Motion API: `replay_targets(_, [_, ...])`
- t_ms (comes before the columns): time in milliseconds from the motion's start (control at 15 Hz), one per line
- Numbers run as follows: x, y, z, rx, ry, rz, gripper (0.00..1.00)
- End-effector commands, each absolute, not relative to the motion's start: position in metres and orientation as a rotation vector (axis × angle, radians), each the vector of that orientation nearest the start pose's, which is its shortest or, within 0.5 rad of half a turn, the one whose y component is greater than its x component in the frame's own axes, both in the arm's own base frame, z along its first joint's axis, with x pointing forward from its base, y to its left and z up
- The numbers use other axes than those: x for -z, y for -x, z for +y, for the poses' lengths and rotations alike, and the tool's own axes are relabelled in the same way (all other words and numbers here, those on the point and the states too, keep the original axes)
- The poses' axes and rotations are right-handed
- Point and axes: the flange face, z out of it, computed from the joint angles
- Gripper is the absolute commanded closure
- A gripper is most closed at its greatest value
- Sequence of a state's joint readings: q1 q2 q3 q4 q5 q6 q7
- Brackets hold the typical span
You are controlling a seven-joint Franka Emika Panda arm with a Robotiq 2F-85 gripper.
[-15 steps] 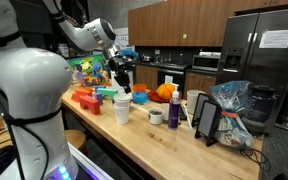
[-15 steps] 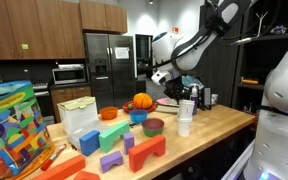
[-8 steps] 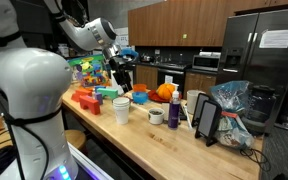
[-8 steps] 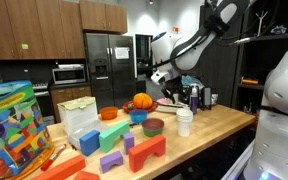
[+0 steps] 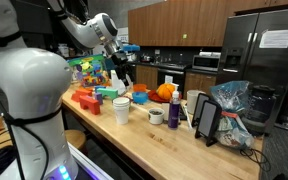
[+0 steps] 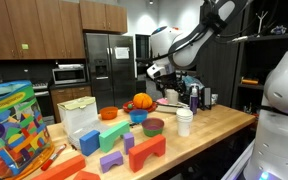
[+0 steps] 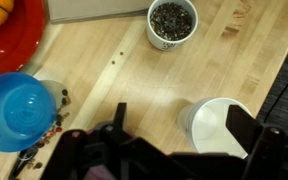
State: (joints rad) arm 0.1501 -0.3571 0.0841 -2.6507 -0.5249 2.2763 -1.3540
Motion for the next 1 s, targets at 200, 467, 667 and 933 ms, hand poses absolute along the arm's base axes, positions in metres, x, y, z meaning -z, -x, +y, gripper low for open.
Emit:
replay_targets(200, [-0.375, -0.419, 0.066, 0.035, -1.686, 2.171, 0.0])
replay_targets(467, [-0.368, -0.434, 0.054, -0.134, -1.754, 2.141, 0.0])
replay_targets(667, [-0.355, -0.443, 0.048, -0.218, -1.815, 2.142, 0.0])
replay_targets(933, [-0.342, -0.451, 0.046, -0.306, -1.873, 2.155, 0.0])
